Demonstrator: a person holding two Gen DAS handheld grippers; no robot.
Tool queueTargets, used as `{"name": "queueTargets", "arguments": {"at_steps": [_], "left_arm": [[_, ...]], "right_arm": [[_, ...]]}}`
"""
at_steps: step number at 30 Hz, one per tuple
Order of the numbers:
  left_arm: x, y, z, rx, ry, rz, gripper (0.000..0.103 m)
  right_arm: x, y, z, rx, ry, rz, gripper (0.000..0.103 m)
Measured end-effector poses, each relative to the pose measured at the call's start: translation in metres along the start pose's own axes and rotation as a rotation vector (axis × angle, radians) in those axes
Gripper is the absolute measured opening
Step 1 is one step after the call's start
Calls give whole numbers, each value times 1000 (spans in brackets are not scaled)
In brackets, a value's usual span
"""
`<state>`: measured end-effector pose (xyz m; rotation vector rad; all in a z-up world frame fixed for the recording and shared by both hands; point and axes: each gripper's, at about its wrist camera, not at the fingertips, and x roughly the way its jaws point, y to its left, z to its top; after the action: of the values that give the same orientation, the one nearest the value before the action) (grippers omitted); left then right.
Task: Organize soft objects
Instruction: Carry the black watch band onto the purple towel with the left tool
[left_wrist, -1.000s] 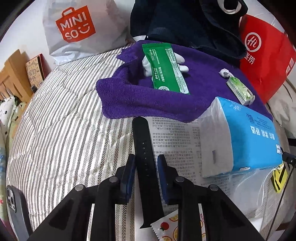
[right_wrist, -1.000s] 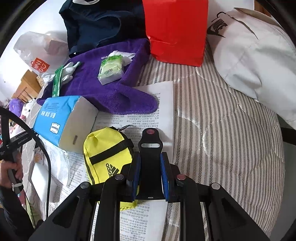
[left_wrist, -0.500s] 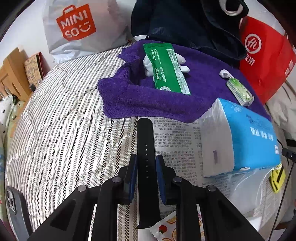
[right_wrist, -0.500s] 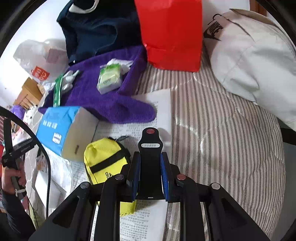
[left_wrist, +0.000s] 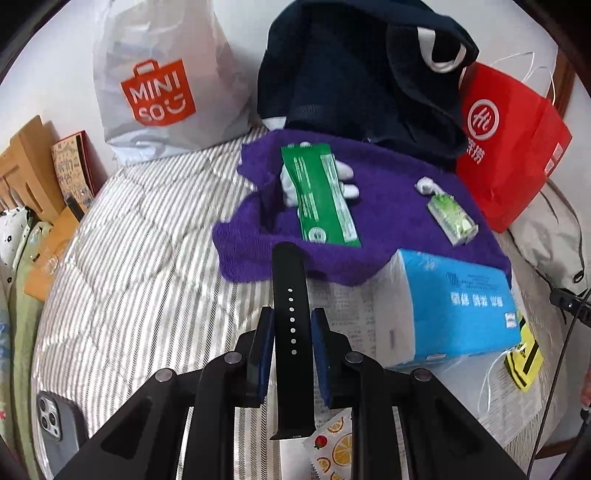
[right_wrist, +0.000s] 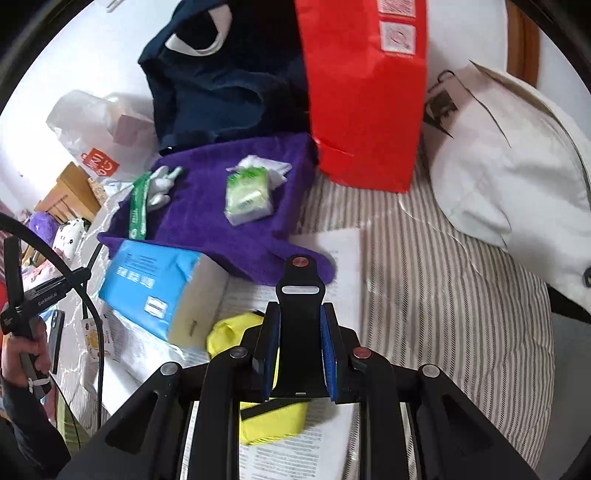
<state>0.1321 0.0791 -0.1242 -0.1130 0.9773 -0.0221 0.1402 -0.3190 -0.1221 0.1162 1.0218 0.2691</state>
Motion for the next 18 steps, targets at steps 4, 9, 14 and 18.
{"name": "queueTargets", "arguments": {"at_steps": [4,9,14,18], "left_arm": [[-9,3,9,0,-25,-4,19],[-19,-1,21,24,-51,-5,19],[-21,-6,34,35,-65,-12,19],[-19,-11,43,43,-71,-25,19]], "right_arm": [[-2,12,6,-15,-11,16,21],[-4,27,14,-40,-23,34,21],[-4,39,23,-54,-36,52,21],[0,48,29,-70,-28,69,21]]}}
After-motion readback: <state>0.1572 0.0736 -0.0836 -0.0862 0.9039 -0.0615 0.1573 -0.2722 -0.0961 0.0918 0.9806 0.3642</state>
